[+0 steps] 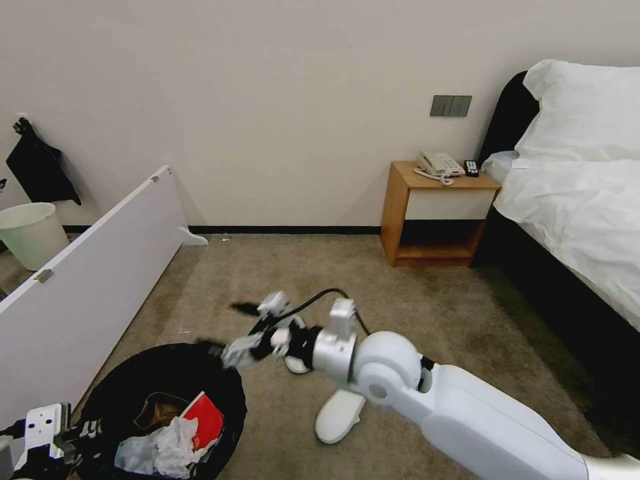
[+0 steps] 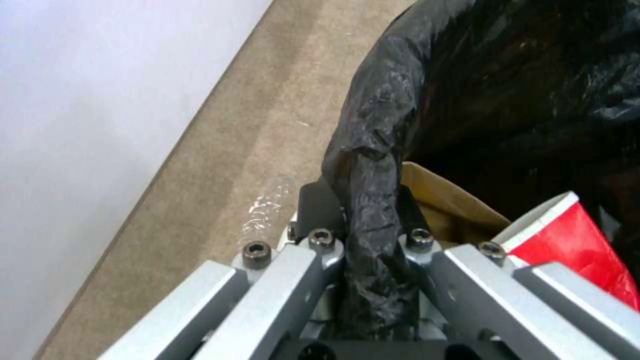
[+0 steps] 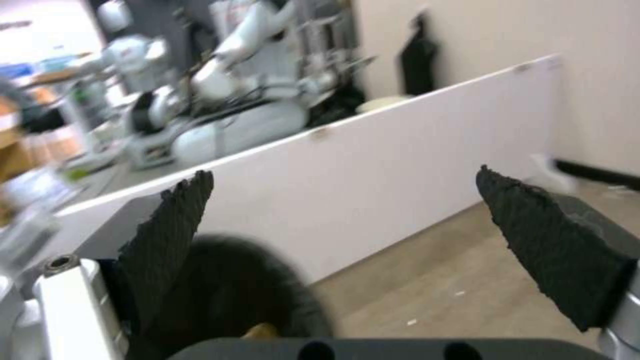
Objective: Pick up the trash bin, then pick up the garbage from the floor and place it into the trash bin.
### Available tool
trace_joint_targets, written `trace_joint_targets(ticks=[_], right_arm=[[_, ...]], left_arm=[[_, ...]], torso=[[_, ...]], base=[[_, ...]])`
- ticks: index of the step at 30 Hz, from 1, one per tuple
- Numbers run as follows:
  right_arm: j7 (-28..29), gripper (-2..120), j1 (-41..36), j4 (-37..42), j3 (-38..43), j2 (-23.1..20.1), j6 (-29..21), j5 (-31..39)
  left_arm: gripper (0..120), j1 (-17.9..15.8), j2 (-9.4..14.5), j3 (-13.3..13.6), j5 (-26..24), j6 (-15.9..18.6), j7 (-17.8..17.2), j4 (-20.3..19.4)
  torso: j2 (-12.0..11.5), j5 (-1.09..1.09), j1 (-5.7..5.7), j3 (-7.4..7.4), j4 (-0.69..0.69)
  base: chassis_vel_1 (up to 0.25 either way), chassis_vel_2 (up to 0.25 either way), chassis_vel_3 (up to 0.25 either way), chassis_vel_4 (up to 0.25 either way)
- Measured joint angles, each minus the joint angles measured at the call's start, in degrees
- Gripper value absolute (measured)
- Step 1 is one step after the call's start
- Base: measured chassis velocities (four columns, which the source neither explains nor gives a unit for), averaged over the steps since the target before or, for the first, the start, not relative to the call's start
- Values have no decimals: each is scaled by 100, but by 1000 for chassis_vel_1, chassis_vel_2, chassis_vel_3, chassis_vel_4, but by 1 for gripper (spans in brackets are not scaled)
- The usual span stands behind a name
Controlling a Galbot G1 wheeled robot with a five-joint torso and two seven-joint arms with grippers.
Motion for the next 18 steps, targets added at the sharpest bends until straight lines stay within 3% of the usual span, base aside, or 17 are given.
trace_joint_targets(ticks=[9, 18], right_arm=[[984, 100, -875, -246, 1186, 55, 444, -488], [1516, 100, -1713, -464, 1787, 295, 496, -1137]], left_arm=[[3, -36, -59, -11, 12, 0, -5, 39], [3, -46, -61, -9, 4, 0, -1, 54]], torso=[[0, 0, 0, 0, 1], [0, 0, 0, 0, 2]], base=[[0, 0, 0, 0], [0, 0, 0, 0]])
